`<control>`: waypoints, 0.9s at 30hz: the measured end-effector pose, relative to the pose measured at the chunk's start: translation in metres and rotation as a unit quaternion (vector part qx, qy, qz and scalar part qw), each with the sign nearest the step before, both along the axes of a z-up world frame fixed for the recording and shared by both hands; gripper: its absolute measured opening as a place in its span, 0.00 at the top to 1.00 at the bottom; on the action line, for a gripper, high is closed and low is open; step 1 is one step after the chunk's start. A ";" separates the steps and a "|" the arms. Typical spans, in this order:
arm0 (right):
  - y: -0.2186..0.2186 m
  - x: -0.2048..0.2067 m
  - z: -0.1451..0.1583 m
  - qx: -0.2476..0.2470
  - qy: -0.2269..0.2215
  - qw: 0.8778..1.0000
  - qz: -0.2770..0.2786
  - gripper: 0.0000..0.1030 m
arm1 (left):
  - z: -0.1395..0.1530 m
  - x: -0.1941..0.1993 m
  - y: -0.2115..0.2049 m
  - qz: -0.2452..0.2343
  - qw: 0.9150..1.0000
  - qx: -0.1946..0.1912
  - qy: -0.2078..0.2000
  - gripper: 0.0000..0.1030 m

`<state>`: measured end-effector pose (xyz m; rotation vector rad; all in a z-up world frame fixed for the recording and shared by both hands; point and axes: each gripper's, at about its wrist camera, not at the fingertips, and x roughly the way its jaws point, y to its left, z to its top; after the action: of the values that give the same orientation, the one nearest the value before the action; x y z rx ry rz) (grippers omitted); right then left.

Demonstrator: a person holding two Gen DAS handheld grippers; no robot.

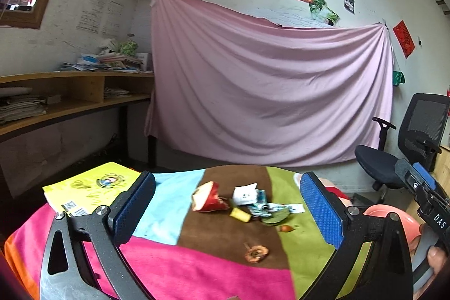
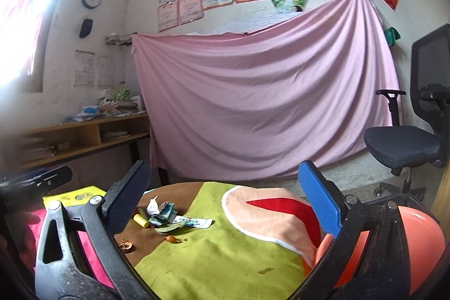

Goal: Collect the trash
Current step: 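Move both tools back toward the remaining trash on the table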

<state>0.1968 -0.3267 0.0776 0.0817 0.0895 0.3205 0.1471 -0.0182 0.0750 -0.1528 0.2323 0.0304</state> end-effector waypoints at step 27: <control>0.068 0.060 -0.048 -0.110 0.156 0.975 0.116 0.00 | -0.043 0.034 0.003 -0.091 0.988 0.006 0.126 0.24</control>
<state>0.2566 -0.2590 0.0298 -0.1002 0.4472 0.5273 0.1811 -0.0156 0.0316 -0.1155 0.4984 -0.1307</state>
